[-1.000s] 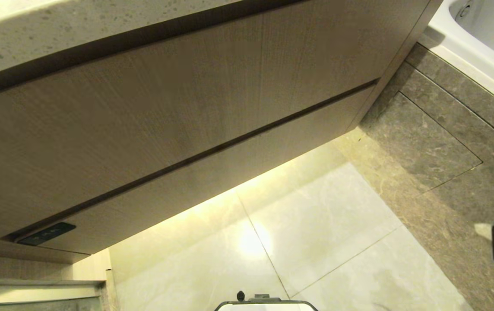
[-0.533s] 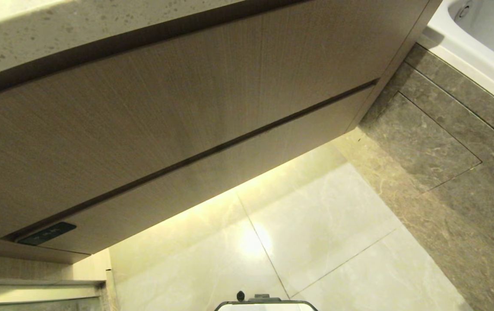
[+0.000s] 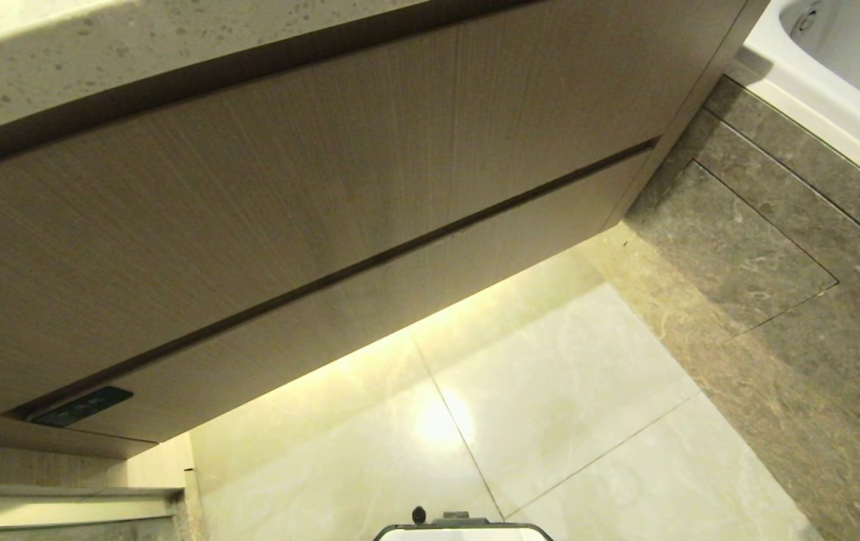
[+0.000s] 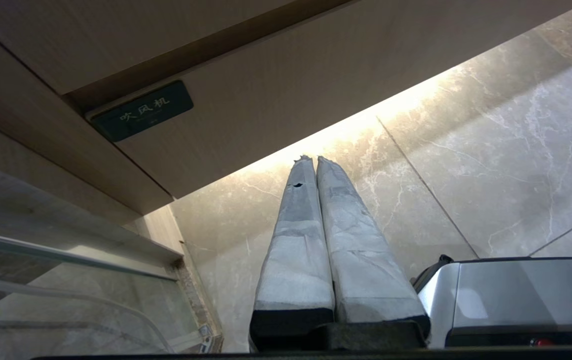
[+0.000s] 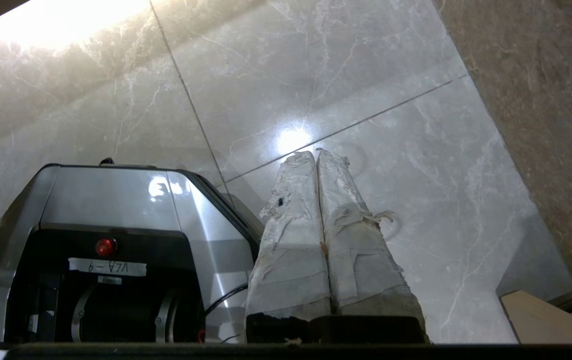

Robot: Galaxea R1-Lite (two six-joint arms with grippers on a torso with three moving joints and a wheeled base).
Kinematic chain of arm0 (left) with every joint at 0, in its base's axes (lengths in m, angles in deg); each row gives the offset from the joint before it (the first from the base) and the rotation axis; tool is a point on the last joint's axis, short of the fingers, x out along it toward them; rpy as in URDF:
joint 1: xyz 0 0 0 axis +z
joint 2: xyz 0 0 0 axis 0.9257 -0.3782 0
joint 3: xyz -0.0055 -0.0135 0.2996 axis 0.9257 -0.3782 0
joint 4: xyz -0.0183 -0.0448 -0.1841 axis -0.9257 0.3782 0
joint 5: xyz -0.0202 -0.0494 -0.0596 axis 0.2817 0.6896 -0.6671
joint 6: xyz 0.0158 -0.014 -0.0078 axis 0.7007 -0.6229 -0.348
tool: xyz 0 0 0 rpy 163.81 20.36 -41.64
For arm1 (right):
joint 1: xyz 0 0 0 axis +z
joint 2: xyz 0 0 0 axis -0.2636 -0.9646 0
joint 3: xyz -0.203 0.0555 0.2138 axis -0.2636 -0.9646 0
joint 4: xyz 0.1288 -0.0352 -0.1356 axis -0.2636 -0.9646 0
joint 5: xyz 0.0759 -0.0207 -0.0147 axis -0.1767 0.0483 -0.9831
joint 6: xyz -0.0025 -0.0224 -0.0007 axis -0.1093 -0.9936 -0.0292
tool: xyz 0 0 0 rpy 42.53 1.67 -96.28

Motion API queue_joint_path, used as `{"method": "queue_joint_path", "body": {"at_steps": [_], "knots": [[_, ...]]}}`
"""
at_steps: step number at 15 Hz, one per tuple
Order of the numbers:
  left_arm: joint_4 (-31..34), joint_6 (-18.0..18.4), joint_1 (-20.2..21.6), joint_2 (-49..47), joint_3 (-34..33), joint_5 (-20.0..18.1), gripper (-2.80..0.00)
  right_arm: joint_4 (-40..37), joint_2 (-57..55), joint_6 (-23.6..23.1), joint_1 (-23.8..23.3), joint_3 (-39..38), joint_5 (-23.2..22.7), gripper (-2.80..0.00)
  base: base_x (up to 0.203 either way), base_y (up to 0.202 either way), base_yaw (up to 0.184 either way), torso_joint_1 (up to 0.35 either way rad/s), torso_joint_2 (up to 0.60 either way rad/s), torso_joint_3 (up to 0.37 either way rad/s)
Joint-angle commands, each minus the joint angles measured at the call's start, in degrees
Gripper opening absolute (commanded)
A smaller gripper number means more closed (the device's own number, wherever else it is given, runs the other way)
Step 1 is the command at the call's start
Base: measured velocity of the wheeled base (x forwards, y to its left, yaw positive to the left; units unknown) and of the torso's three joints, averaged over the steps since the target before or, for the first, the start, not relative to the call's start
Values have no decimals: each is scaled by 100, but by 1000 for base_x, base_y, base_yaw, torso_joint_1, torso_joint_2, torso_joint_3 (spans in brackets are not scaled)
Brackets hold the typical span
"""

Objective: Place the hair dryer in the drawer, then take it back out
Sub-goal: Pull open the drawer

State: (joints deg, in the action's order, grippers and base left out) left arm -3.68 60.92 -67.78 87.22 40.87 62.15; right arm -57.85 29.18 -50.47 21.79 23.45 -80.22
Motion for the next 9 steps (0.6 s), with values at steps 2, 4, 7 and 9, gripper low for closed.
{"method": "queue_joint_path", "body": {"at_steps": [2, 4, 7, 9], "knots": [[1, -1, 0, 9, 0, 0, -280, -15, -17, -55, 9, -25, -1, -280, 0, 0, 0, 0, 0, 0], [1, -1, 0, 5, 0, 0, -280, -21, -49, -119, -320, -16, -40, -280, 0, 0, 0, 0, 0, 0], [1, -1, 0, 4, 0, 0, -280, -19, 53, -204, -333, -16, -56, -280, 0, 0, 0, 0, 0, 0], [1, -1, 0, 0, 0, 0, -280, -15, 44, -204, -334, -16, -18, -280, 0, 0, 0, 0, 0, 0]]}}
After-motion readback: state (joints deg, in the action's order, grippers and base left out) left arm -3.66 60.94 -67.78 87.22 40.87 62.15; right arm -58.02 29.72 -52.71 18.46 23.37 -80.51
